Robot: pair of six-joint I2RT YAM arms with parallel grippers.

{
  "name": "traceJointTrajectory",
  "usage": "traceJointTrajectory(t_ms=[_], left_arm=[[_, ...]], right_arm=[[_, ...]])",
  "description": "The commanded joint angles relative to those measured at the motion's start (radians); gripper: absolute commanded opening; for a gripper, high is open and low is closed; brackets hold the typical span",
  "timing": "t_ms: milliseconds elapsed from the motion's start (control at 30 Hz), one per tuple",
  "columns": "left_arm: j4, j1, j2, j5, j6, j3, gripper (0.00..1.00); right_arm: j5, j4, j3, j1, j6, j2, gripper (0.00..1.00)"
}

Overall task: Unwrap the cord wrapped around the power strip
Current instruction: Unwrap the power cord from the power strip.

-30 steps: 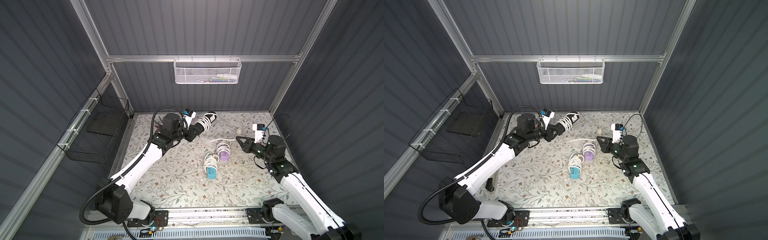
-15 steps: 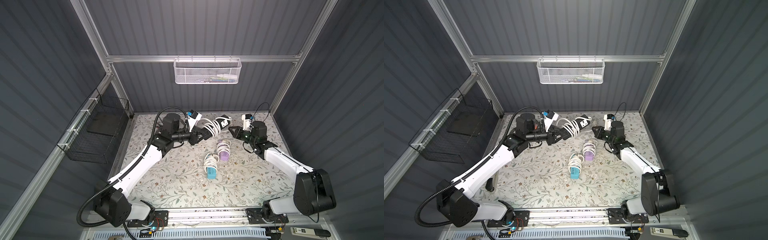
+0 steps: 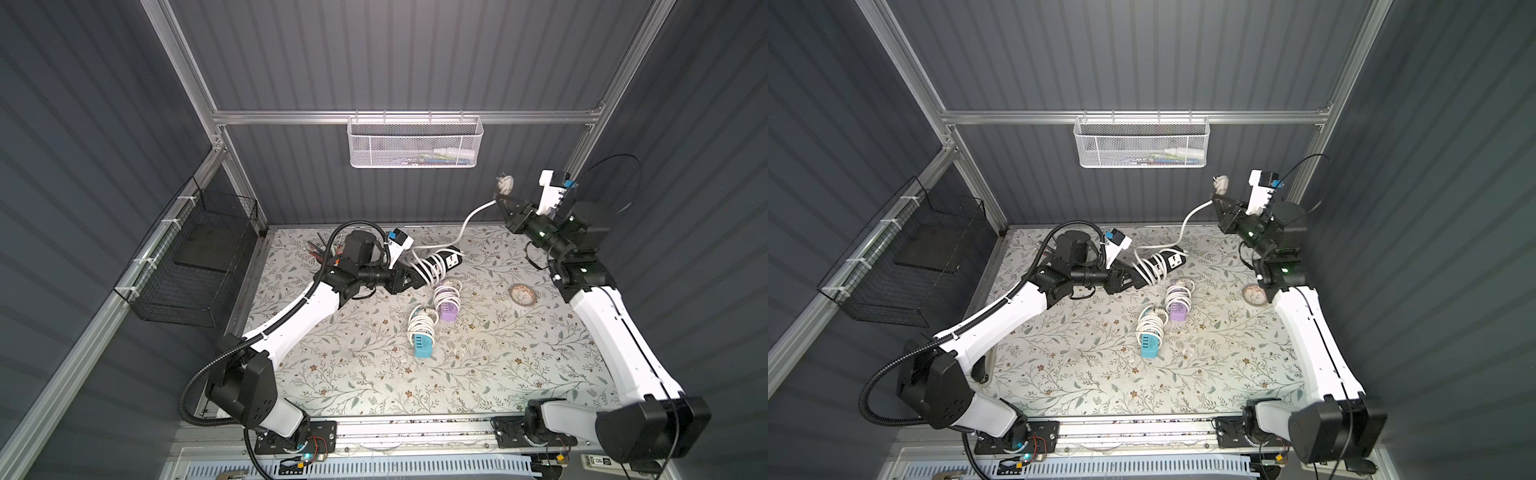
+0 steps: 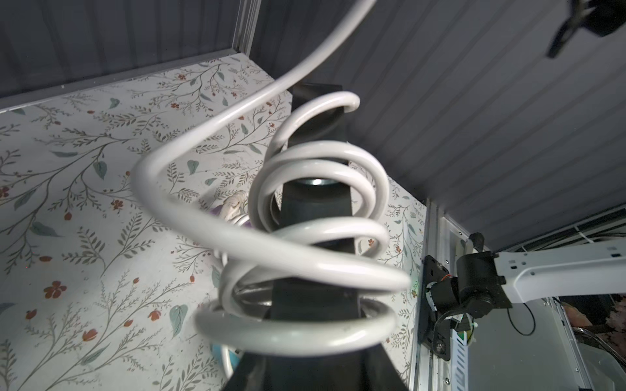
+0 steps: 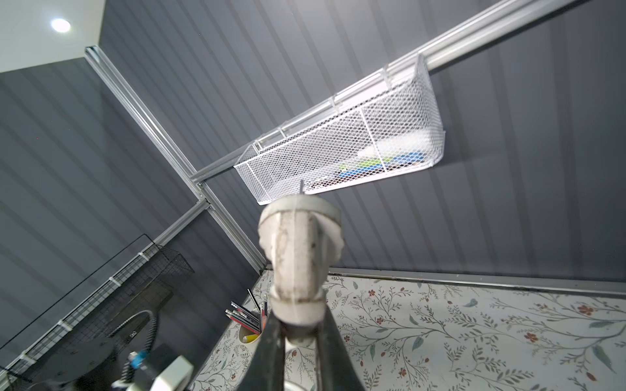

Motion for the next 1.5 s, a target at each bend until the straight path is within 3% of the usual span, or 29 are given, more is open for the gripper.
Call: traceJointTrajectory(t_ms=[0,267,633,700,1067,1467], left_arm=[[-0.021,-0.001,0.021,-0.047,0.035,0.073,0.00],[-0.073,0.019,0.018,-0.295,0.058,0.102,0.00],[0.071,0.041,-0.180,-0.501,0.067,0.004,0.00],[0.084,0.041,-0.198,-0.500,0.069,-0.003,0.00],[0.122,0.041,-0.215,-0.398,0.052,0.003,0.00],[0.116,0.042,-0.171,-0.294,0.035,0.093,0.00]], right_arm=[[-0.056,-0.075,0.001,-0.059,0.020,-0.080,0.00],[-0.031,-0.241,-0.142,-0.217,0.041,-0.315,0.00],[0.154,-0.423,-0.551,-0.224,0.099,-0.461,0.00],[0.204,-0.437,-0.602,-0.225,0.102,-0.459,0.00],[0.176,-0.267,-0.832,-0.211,0.214,-0.294,0.00],[0.235,-0.156,-0.879,-0.160,0.318,-0.066,0.04]])
